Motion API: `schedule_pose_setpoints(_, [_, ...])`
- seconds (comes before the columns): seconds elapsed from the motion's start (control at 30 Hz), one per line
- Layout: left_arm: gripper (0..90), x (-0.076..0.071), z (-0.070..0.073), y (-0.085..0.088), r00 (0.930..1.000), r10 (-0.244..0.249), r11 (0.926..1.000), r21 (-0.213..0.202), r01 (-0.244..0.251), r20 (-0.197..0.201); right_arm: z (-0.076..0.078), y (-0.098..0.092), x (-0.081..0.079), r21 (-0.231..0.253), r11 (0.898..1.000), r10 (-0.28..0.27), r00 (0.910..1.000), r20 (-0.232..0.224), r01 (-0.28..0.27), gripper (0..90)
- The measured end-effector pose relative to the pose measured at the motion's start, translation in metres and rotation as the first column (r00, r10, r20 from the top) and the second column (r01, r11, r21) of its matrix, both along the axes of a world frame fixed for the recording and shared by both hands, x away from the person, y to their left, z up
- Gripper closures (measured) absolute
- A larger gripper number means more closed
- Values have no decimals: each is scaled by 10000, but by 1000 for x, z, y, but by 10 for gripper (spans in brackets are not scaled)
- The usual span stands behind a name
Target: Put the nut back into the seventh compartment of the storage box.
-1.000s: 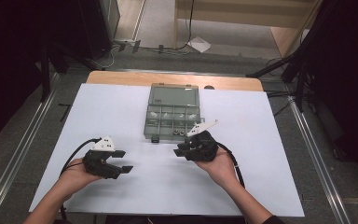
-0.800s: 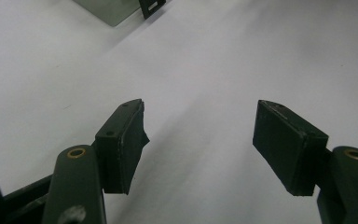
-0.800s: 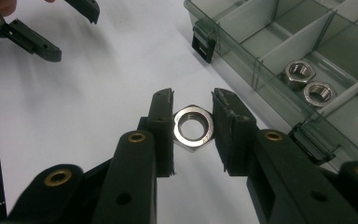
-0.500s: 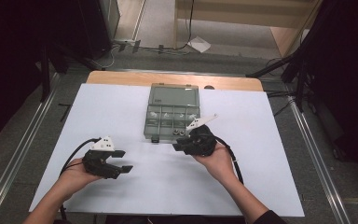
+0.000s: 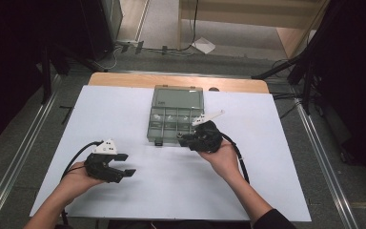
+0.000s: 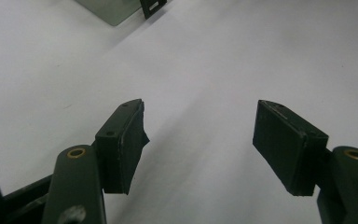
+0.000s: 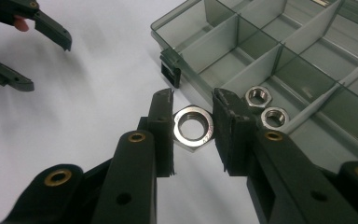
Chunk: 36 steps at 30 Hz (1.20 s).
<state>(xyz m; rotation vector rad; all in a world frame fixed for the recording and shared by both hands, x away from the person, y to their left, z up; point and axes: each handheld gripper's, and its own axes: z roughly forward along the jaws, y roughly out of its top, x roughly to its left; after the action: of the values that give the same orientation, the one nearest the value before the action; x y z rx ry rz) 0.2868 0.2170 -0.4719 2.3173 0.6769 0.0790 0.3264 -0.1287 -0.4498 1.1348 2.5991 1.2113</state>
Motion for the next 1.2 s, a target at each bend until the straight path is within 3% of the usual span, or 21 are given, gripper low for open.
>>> schedule_pose_setpoints(0.5, [339, 0, 0, 1, 10000, 14, 10000, -37, -14, 0, -2, -1, 17, -205, 9986, -484, 9987, 178, 487, 710])
schedule_pose_setpoints(0.57, [339, 0, 0, 1, 10000, 36, 9999, -95, -36, 9, -3, 0, 19, -194, 9986, -494, 9986, 187, 497, 710])
schedule_pose_setpoints(0.6, [338, 1, 1, 2, 10000, 37, 9999, 96, -36, -50, -3, 1, 19, -244, 9983, -520, 9984, 208, 525, 711])
schedule_pose_setpoints(0.63, [339, 1, 0, 1, 10000, 92, 9999, -108, -92, 9, -4, 1, 20, -318, 9979, -557, 9982, 238, 564, 710])
schedule_pose_setpoints(1.2, [339, 0, 0, 2, 9999, 152, 9998, -137, -152, 11, -19, 7, 35, -611, 9925, -1032, 9935, 483, 1060, 710])
